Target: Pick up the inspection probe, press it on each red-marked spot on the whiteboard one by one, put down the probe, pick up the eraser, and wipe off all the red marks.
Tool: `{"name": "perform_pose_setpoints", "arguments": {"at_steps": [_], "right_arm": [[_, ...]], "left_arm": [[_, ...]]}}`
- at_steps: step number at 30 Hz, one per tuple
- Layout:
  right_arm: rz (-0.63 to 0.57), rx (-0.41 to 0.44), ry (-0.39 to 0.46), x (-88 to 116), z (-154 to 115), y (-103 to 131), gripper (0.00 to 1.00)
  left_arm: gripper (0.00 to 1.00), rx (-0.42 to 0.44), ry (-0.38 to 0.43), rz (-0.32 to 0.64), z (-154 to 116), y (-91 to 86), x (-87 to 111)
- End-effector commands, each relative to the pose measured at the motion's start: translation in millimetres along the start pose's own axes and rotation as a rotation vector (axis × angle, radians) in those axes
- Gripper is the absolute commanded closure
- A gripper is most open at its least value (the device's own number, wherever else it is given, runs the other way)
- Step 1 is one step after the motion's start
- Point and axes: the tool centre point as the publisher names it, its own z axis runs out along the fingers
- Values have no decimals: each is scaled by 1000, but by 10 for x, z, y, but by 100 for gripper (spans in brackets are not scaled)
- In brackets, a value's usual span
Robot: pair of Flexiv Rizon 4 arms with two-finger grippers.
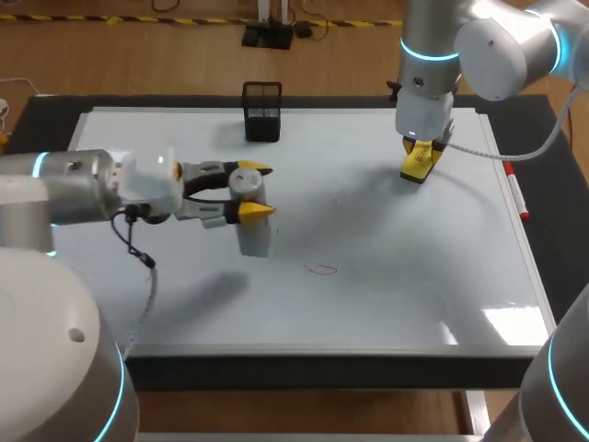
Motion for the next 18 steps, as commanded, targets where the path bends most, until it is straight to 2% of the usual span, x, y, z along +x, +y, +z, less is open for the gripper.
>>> {"name": "perform_pose_setpoints", "arguments": {"at_steps": [1, 9, 18], "right_arm": [[-2, 1, 2, 1, -5, -9, 100], [-2, 1, 2, 1, -5, -9, 100], [-2, 1, 2, 1, -5, -9, 100]], "left_arm": [[100, 21, 41, -5, 339, 140, -97], [100, 30, 87, -13, 700, 267, -23], [100, 54, 95, -44, 858, 418, -24]]}}
